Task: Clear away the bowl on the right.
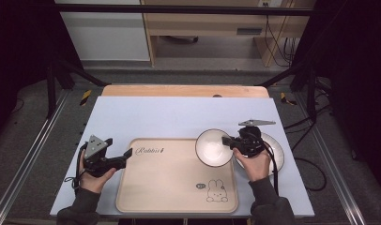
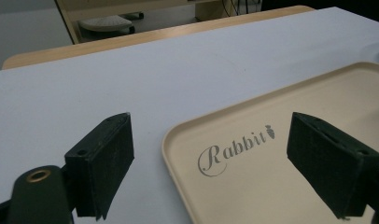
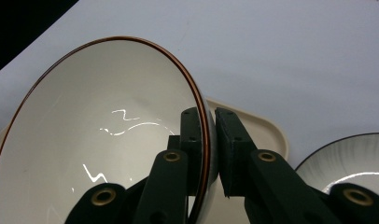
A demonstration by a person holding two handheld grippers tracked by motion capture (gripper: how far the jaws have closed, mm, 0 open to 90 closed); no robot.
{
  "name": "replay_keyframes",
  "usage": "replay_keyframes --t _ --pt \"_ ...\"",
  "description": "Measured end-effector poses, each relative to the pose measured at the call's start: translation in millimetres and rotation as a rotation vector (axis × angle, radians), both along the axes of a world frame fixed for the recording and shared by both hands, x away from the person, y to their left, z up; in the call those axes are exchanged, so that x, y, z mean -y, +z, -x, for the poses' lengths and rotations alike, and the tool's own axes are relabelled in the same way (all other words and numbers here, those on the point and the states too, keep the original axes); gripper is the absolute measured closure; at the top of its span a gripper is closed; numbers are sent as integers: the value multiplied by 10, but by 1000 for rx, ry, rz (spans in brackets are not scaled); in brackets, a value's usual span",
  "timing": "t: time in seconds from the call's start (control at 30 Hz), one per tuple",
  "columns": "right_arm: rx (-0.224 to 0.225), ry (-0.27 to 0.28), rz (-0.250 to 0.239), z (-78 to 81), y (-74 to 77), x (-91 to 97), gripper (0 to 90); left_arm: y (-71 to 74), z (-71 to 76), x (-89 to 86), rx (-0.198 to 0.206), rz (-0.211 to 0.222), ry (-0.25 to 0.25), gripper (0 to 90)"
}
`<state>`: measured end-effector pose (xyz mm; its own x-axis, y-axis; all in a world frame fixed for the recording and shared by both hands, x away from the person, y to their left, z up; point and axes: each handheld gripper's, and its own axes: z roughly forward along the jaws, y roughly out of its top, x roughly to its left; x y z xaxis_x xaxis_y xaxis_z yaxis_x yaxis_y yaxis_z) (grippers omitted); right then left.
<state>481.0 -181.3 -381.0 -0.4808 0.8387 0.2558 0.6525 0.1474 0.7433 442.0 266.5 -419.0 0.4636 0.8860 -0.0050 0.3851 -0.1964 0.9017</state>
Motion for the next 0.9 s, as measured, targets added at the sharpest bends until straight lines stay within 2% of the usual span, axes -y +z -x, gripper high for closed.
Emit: replay_keyframes --t 0.47,0.63,0.9 --pt "-27 48 12 -63 -75 -226 818 5 4 0 3 0 -3 144" --pt "-37 71 36 -107 -148 -317 819 6 6 1 4 1 -3 144" --pt "-54 79 30 -177 -258 -423 818 4 5 2 3 1 -4 144"
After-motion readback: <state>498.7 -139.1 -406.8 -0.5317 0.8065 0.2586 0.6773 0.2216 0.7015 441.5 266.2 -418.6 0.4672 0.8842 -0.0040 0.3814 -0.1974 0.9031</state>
